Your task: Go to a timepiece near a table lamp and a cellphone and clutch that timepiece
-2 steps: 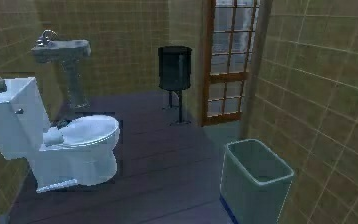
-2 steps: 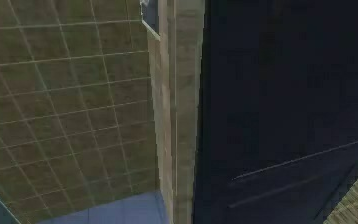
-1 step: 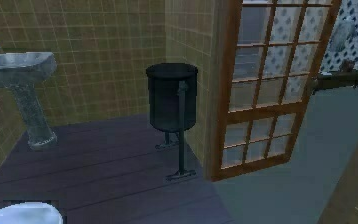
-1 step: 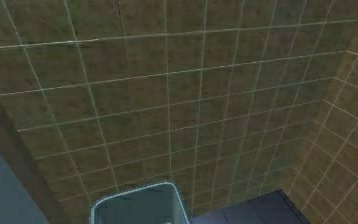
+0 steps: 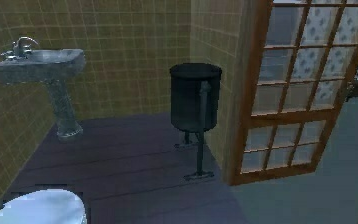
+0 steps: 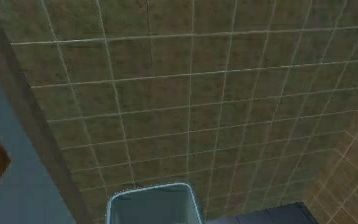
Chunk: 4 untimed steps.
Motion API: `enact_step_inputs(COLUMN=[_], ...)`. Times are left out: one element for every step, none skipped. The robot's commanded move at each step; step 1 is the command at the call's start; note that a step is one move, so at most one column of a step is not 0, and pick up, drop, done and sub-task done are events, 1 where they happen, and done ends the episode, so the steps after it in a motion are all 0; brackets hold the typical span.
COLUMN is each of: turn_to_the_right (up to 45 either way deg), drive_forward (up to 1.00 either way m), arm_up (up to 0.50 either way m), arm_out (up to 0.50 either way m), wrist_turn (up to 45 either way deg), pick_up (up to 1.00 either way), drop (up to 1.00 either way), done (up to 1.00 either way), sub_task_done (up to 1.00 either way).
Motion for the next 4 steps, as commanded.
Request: enact_step_inputs(turn_to_the_right=[0.0, 33.0, 0.0, 45.0], drive_forward=[0.35, 0.0, 0.6, 0.0], arm_up=[0.0, 0.0, 0.0, 0.0], arm_out=[0.0, 0.0, 0.0, 0.0], wrist_turn=[0.0, 0.0, 0.0, 0.0], pick_up=[0.0, 0.0, 0.0, 0.0], drop=[0.0, 0.0, 0.0, 0.0], done=[0.0, 0.0, 0.0, 0.0], sub_task_done=[0.0, 0.0, 0.0, 0.0])
